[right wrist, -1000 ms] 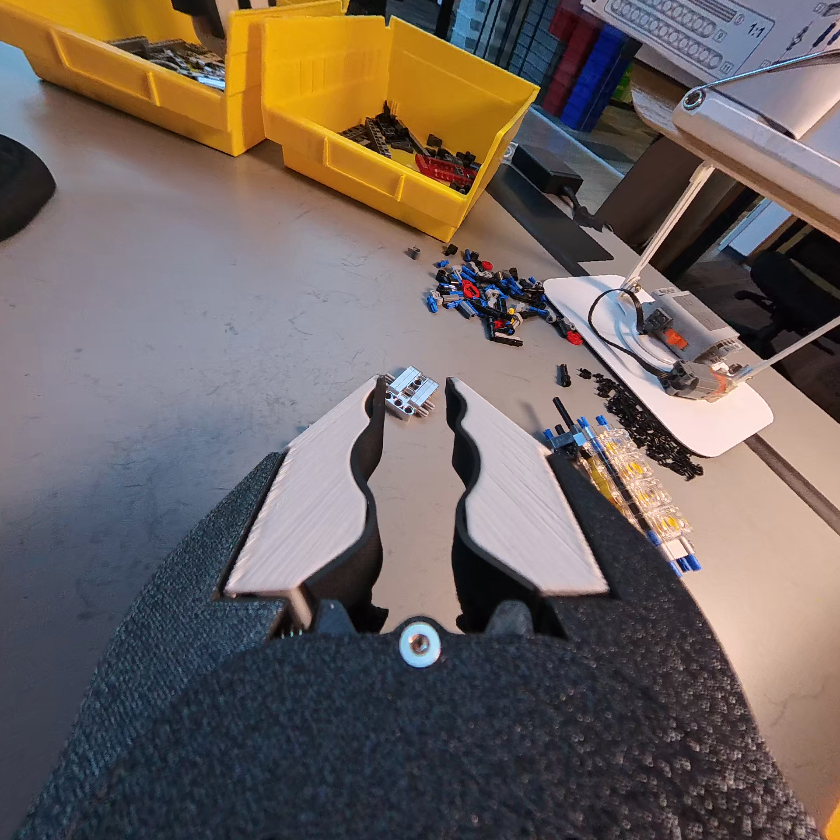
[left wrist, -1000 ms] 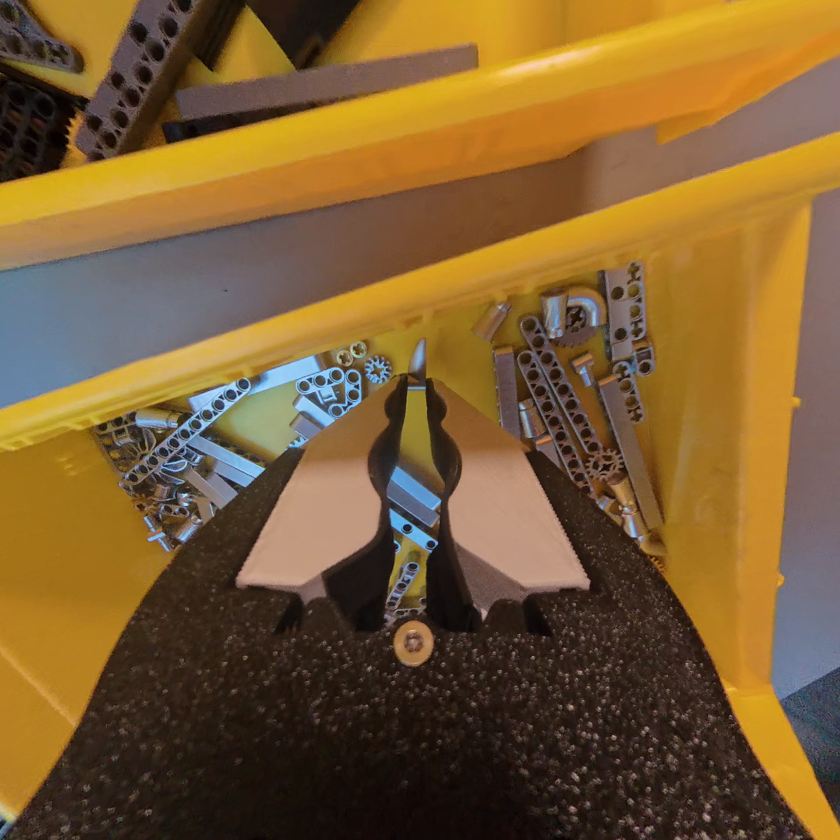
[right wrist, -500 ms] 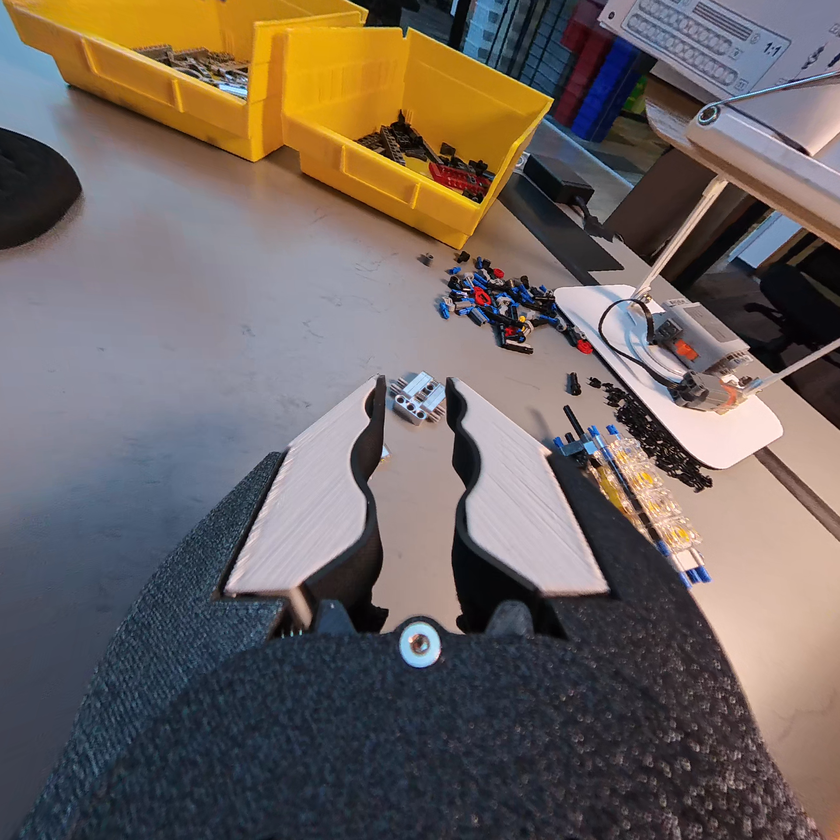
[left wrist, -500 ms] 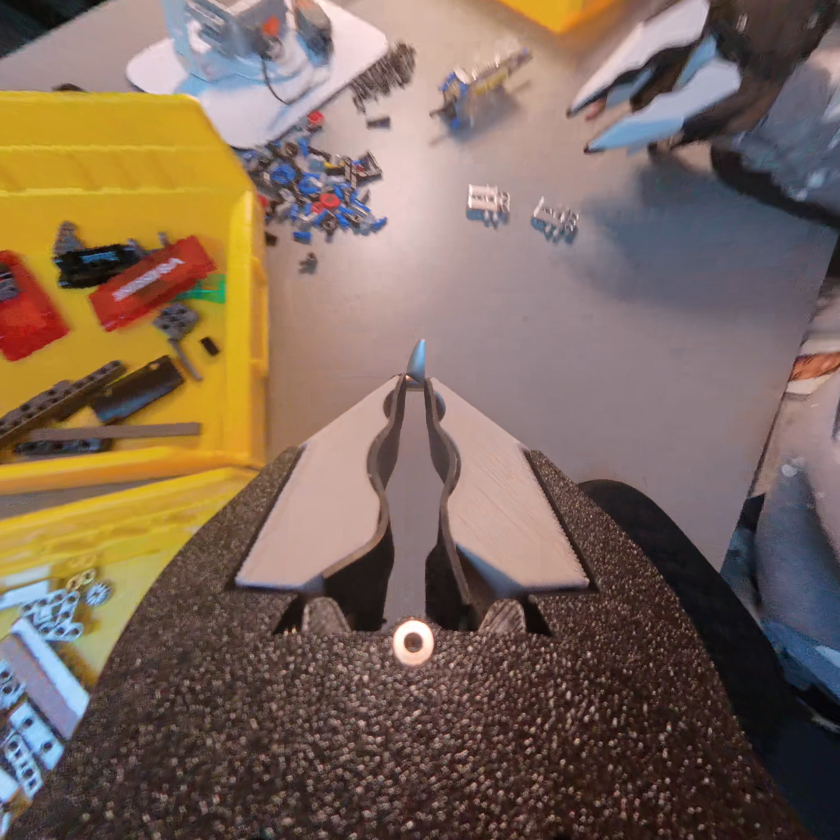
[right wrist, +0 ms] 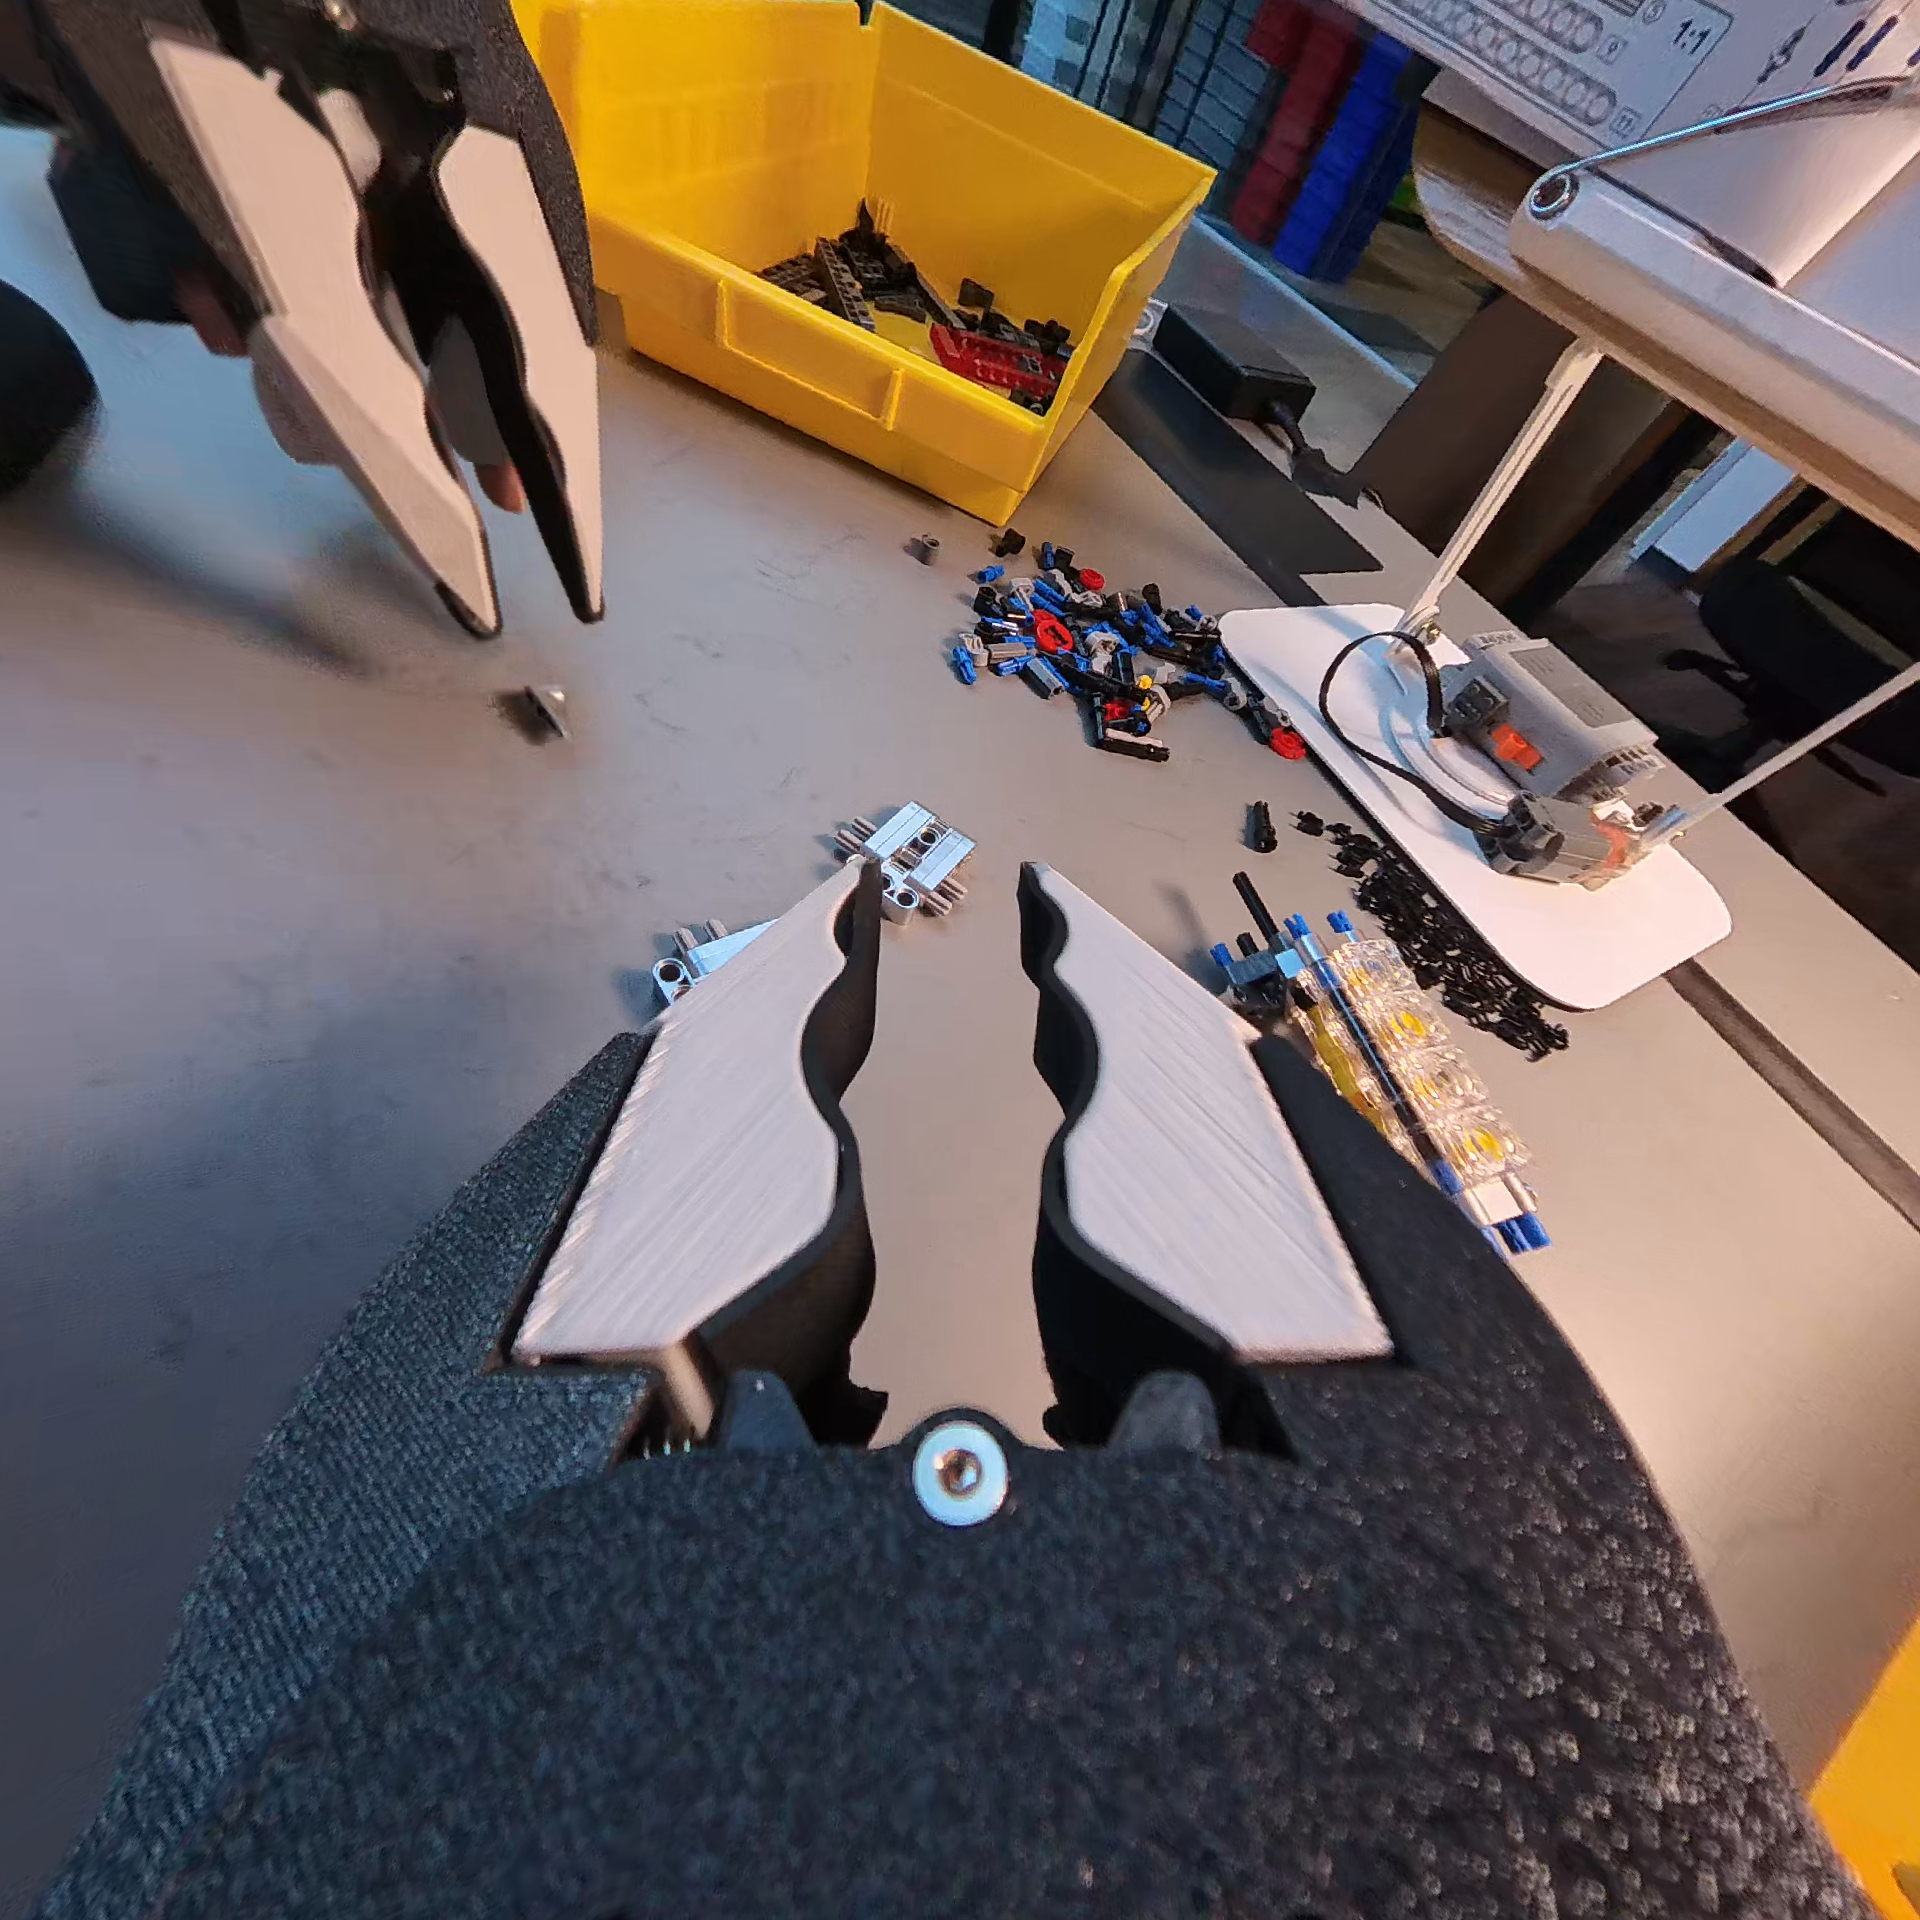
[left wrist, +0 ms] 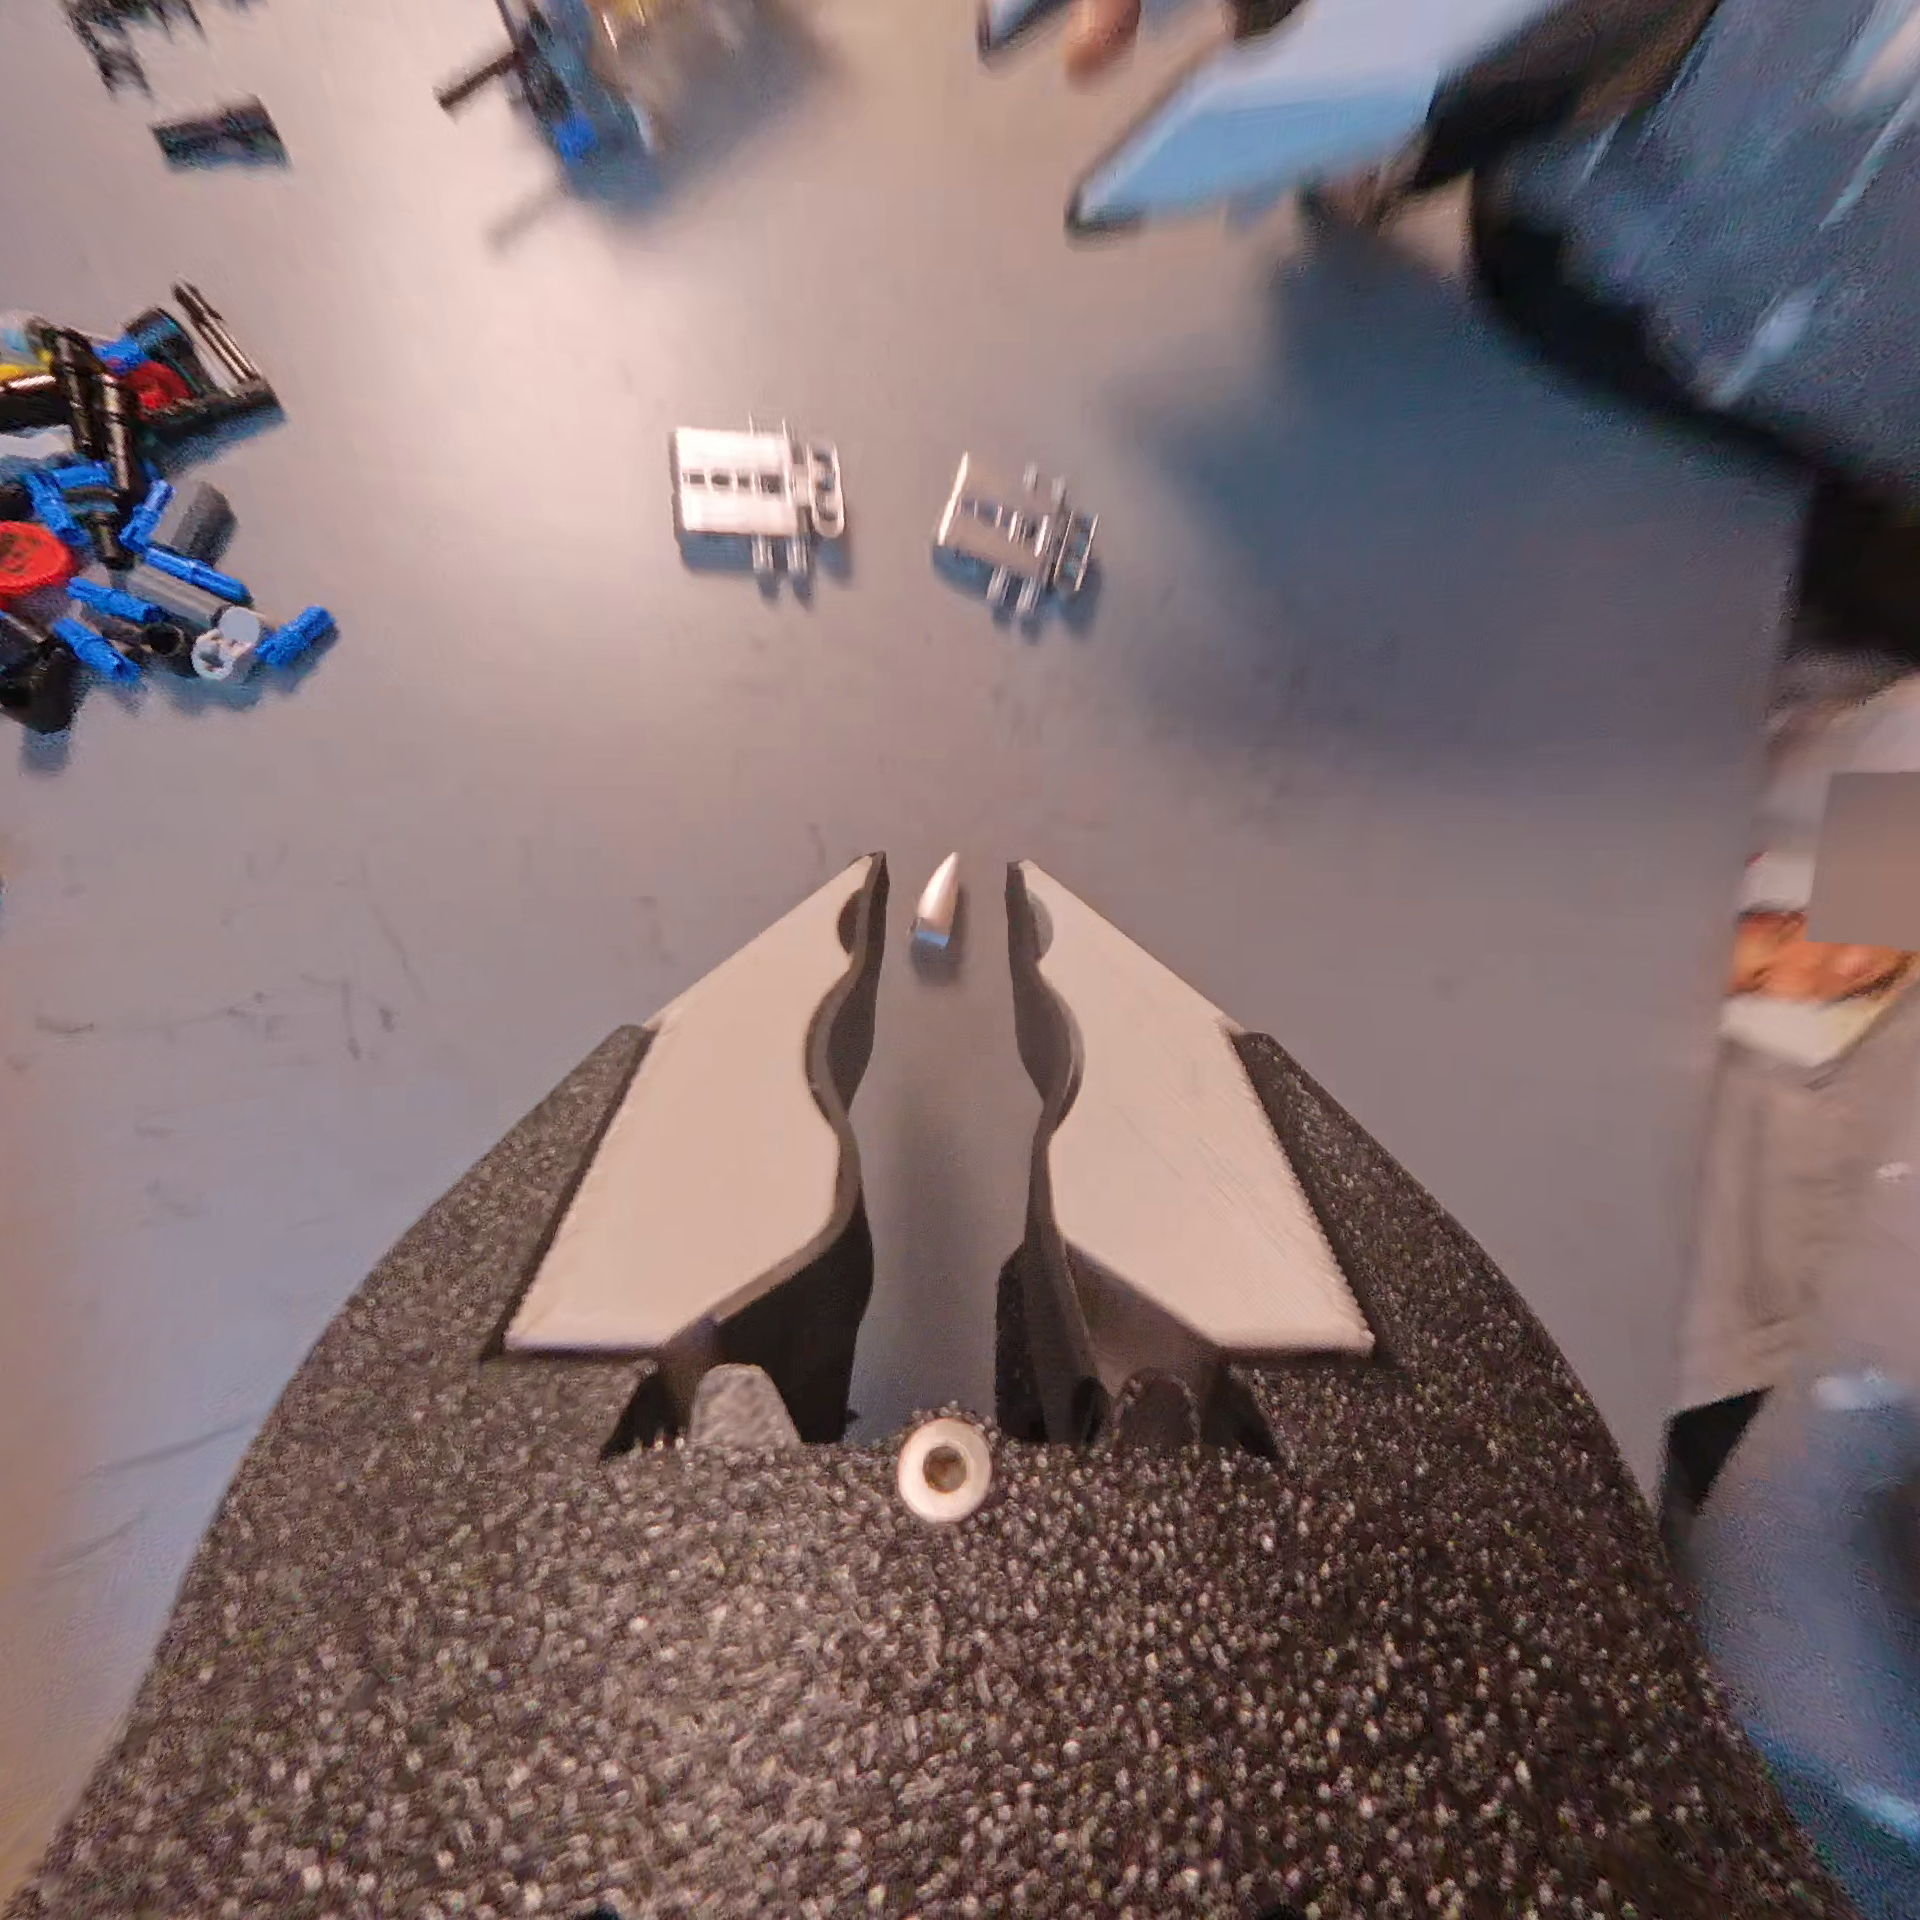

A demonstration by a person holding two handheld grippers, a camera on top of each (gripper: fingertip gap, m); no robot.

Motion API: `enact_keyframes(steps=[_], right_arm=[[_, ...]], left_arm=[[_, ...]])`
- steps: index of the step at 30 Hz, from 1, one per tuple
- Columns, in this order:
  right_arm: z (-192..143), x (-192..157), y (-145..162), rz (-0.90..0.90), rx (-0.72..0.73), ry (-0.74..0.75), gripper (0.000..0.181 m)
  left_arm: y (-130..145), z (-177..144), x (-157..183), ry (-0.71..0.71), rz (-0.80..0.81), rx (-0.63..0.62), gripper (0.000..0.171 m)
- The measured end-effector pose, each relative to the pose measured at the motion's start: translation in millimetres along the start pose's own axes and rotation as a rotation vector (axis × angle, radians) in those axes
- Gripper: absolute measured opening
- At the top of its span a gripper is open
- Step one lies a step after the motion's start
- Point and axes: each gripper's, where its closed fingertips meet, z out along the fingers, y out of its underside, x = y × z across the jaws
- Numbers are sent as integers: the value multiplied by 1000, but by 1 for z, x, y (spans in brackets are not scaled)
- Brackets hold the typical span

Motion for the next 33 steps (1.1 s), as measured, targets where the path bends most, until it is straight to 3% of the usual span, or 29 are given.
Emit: enact_keyframes(steps=[1,3,5,9,19,33], right_arm=[[0,-1,0,0,2,-4,26],[1,-4,0,-4,-2,-16,26],[3,-7,2,-20,-14,-25,26],[5,-9,4,-35,-27,-27,26],[5,-9,4,-35,-29,-22,26],[5,-10,5,-35,-34,-27,26]], left_arm=[[-14,-6,2,46,-90,104,21],[-41,-24,0,109,-260,326,0],[-61,-41,-7,140,-380,496,0],[-84,-65,-6,177,-428,660,0],[-107,-85,16,228,-398,751,0],[-100,-89,15,233,-393,799,0]])
